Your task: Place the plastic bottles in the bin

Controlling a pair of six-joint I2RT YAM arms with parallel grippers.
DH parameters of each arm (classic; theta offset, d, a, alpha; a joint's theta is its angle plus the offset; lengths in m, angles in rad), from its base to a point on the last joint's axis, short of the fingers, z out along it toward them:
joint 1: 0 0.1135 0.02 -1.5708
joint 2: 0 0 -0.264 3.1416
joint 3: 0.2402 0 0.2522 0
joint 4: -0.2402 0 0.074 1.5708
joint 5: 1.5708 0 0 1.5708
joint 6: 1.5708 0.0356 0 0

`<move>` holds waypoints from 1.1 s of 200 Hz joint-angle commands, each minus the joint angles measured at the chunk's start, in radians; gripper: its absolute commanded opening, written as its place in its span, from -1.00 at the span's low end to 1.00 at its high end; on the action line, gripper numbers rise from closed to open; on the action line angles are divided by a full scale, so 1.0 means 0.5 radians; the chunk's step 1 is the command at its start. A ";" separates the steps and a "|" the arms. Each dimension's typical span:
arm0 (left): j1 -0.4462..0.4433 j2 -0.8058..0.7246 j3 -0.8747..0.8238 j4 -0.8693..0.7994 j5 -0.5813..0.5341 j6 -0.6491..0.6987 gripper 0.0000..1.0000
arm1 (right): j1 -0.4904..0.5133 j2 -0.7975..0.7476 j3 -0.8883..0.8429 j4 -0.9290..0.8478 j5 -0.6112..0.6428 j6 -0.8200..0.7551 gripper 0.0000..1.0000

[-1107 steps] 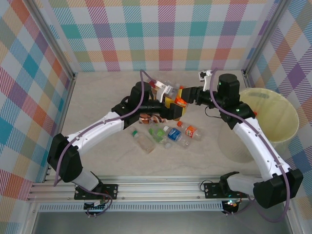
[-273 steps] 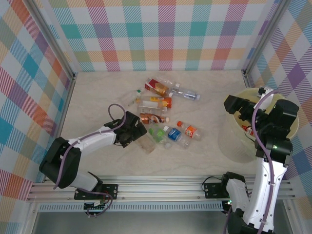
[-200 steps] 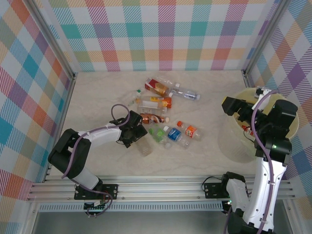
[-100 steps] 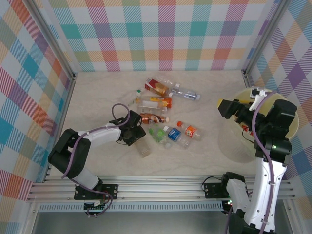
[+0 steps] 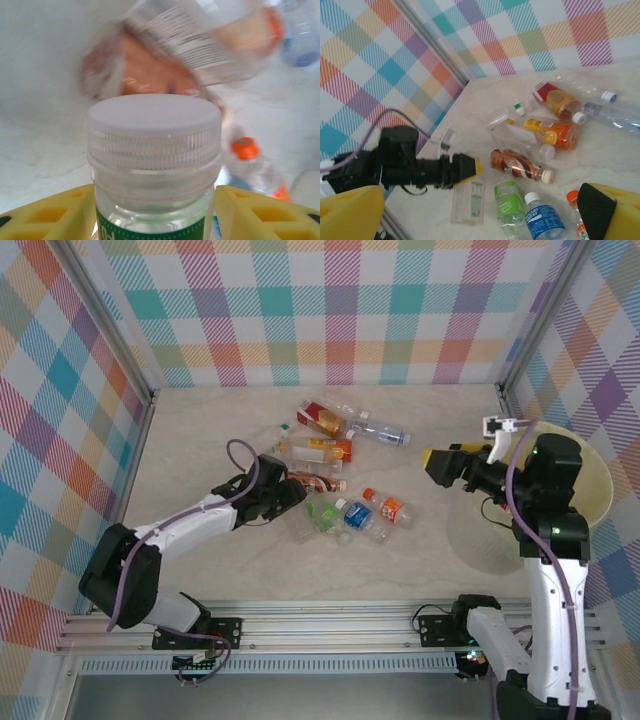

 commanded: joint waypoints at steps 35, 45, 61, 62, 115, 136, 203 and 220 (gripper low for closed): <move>-0.100 -0.006 0.447 0.341 0.132 0.213 -0.11 | 0.416 0.203 0.063 0.169 0.245 -0.076 0.99; -0.115 0.031 0.530 0.369 0.166 0.238 -0.12 | 0.486 0.244 0.065 0.187 0.270 -0.085 0.99; -0.133 0.087 0.660 0.388 0.220 0.264 -0.13 | 0.601 0.311 0.070 0.207 0.300 -0.116 0.99; -0.134 0.091 0.667 0.388 0.224 0.267 -0.13 | 0.606 0.317 0.071 0.210 0.301 -0.117 0.99; -0.174 0.244 0.939 0.499 0.382 0.267 -0.15 | 0.880 0.572 0.064 0.395 0.278 -0.145 0.99; -0.187 0.264 0.974 0.537 0.408 0.254 -0.15 | 0.956 0.682 0.063 0.490 0.338 -0.149 0.99; -0.191 0.242 0.943 0.586 0.418 0.219 -0.15 | 0.989 0.879 0.035 0.738 0.695 0.075 0.99; -0.193 0.240 0.937 0.579 0.409 0.217 -0.15 | 0.990 0.890 0.022 0.791 0.627 0.067 0.99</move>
